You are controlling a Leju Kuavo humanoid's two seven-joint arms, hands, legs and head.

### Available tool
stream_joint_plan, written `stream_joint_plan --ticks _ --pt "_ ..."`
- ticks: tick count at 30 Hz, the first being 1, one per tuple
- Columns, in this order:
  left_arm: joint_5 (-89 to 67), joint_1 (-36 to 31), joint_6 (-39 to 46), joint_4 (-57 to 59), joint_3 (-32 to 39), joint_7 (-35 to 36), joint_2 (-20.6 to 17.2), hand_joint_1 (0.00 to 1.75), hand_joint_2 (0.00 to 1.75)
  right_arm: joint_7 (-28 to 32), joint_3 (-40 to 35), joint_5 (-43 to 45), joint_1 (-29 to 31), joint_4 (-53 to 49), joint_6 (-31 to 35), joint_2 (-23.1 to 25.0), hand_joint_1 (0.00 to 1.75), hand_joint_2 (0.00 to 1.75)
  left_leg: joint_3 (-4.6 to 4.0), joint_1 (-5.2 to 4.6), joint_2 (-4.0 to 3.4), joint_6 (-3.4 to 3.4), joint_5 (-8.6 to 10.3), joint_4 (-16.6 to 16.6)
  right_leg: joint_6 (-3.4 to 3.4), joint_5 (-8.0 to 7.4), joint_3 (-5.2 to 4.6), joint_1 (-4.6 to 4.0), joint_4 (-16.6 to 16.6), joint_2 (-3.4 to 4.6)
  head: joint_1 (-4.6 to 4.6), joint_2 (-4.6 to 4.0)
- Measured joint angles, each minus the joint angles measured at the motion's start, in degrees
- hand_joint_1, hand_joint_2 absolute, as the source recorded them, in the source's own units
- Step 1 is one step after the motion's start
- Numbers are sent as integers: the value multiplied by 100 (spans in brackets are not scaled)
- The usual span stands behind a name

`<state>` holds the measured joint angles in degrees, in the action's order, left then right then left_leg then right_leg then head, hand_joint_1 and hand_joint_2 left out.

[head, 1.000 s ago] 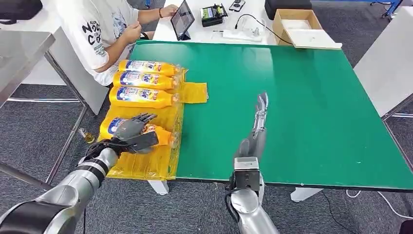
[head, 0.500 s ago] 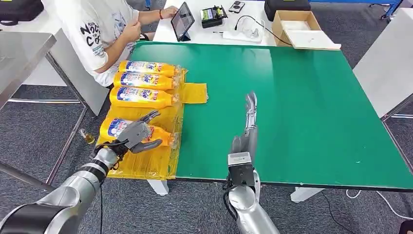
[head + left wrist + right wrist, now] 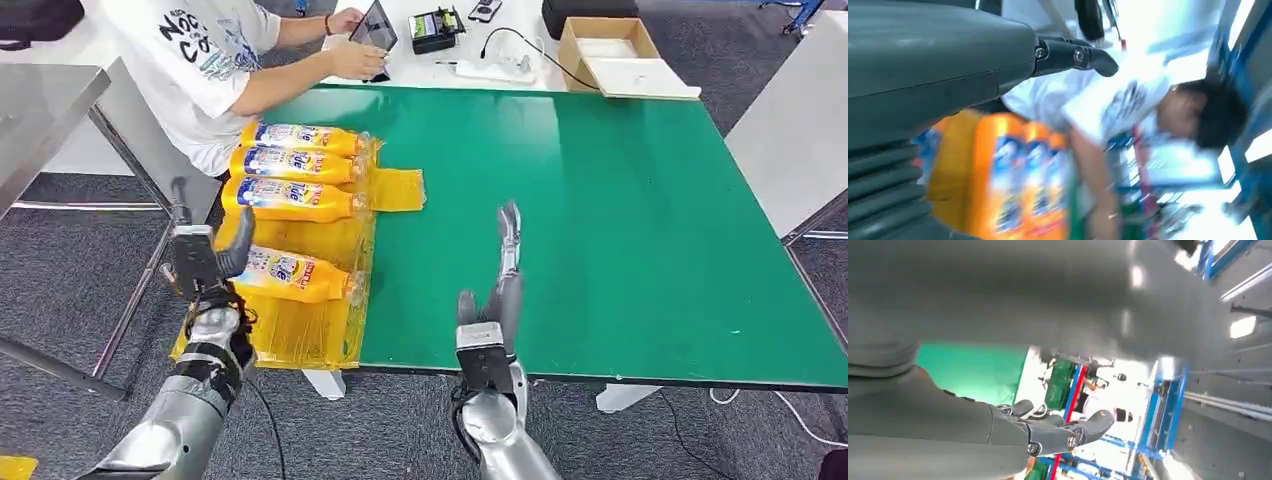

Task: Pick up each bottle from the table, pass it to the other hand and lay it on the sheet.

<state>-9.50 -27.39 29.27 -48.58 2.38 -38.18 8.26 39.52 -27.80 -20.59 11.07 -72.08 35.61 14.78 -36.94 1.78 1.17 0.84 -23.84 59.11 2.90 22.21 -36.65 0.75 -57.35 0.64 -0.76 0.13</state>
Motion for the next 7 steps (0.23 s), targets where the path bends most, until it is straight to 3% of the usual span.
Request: stream_joint_plan --ticks 7 --pt "705 737 -413 -1933 -171 0 396 0 175 41 -9 59 -321 -166 238 0 0 175 -12 -2 1 -2 -3 0 0 3 -6 3 1 0 0 0"
